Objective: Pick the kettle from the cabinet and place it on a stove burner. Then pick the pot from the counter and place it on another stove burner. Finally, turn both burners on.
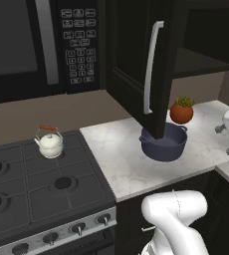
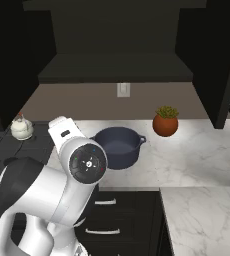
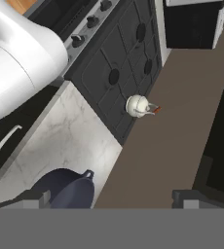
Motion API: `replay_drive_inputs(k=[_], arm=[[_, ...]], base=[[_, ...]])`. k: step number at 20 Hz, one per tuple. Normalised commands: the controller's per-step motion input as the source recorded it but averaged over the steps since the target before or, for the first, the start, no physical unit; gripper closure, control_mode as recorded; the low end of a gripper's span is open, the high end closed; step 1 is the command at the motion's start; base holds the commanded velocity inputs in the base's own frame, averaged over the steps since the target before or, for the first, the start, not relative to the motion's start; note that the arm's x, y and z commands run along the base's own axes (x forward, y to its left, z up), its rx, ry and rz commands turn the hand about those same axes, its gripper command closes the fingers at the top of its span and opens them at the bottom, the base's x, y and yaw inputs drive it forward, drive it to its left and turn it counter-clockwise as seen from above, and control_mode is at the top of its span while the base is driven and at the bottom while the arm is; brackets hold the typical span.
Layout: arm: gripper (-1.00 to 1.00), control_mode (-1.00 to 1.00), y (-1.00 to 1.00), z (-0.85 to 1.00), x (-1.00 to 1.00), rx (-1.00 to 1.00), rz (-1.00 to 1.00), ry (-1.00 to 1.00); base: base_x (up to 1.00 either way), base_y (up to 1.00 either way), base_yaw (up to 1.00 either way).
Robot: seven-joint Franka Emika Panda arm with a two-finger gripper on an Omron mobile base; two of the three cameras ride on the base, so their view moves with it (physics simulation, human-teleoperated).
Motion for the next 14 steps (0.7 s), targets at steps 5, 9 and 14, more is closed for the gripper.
replay_drive_inputs(k=[5, 9, 14], arm=[[-1.00, 1.00, 0.00, 0.00, 0.00, 0.00, 0.00, 0.00], [-1.00, 1.00, 0.00, 0.00, 0.00, 0.00, 0.00, 0.00], [-1.00, 1.00, 0.00, 0.00, 0.00, 0.00, 0.00, 0.00]], base=[[0.59, -0.25, 0.08], [0.60, -0.29, 0.11], [0.63, -0.28, 0.11]])
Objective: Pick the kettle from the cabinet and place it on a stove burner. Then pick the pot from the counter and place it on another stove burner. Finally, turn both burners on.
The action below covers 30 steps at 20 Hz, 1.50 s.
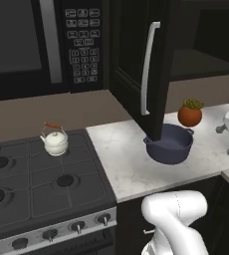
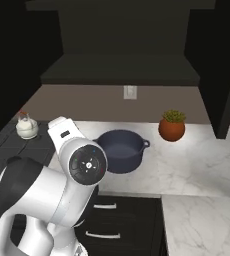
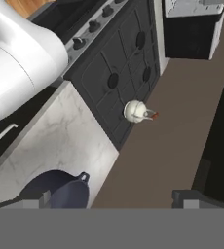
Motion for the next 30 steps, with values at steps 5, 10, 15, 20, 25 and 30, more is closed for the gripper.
replay_drive_inputs(k=[5, 10, 15, 20, 25, 30], arm=[[-1.00, 1.00, 0.00, 0.00, 0.00, 0.00, 0.00, 0.00], [-1.00, 1.00, 0.00, 0.00, 0.00, 0.00, 0.00, 0.00], [-1.00, 1.00, 0.00, 0.00, 0.00, 0.00, 0.00, 0.00], [-1.00, 1.00, 0.00, 0.00, 0.00, 0.00, 0.00, 0.00], [-1.00, -1.00, 0.00, 0.00, 0.00, 0.00, 0.00, 0.00], [-1.00, -1.00, 0.00, -0.01, 0.08, 0.00, 0.00, 0.03]], base=[[0.63, -0.24, 0.09], [0.64, -0.25, 0.08], [0.79, -0.26, 0.07], [0.85, -0.18, 0.04], [0.32, -0.04, 0.01], [0.00, 0.00, 0.00]])
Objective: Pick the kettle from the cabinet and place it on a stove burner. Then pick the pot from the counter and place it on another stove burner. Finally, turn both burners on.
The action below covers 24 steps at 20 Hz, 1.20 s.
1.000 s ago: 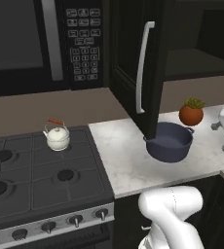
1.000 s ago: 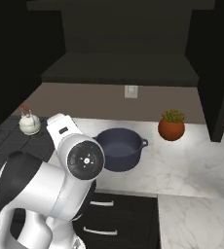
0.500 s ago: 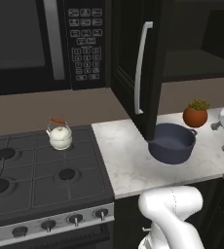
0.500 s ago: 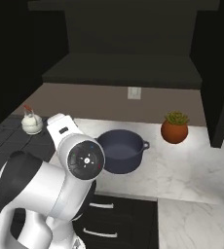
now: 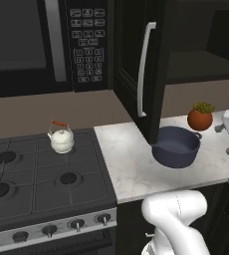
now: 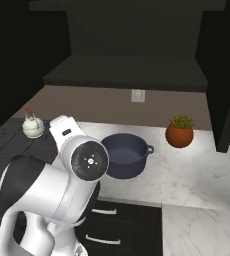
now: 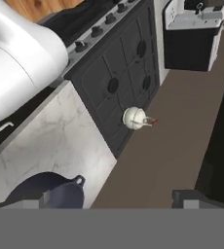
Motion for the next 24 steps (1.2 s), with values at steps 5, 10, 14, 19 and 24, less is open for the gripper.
replay_drive_inputs(k=[5, 10, 14, 19, 24], arm=[[-1.00, -1.00, -0.08, -0.07, 0.22, 0.00, 0.00, 0.11], [-1.00, -1.00, -0.22, -0.18, 0.18, 0.00, 0.00, 0.10], [-1.00, -1.00, -0.34, -0.19, 0.11, 0.06, 0.00, 0.08], [-1.00, -1.00, -0.18, -0.32, 0.15, 0.01, 0.00, 0.01], [-1.00, -1.00, -0.02, -0.35, 0.09, -0.02, 0.00, 0.03]], base=[[0.00, 0.00, 0.00], [0.00, 0.00, 0.00], [0.00, 0.00, 0.00], [0.00, 0.00, 0.00], [0.00, 0.00, 0.00]])
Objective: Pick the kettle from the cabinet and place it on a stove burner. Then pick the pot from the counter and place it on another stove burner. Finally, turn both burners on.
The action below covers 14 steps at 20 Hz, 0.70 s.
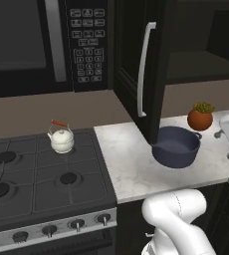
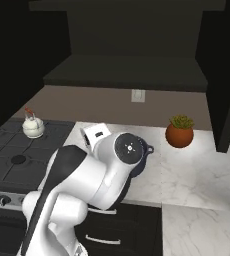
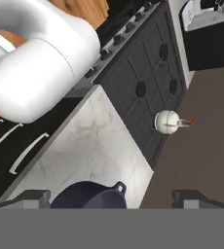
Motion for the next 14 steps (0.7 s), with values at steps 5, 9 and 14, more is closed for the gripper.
replay_drive_inputs(k=[5, 9, 14], arm=[[-1.00, -1.00, 0.00, -0.22, 0.29, -0.07, 0.00, 0.00], [-1.00, -1.00, 0.00, -0.23, 0.47, -0.05, 0.00, 0.02], [-1.00, -1.00, -0.05, -0.15, 0.43, 0.00, 0.00, 0.04]], base=[[0.00, 0.00, 0.00], [0.00, 0.00, 0.00], [0.00, 0.00, 0.00]])
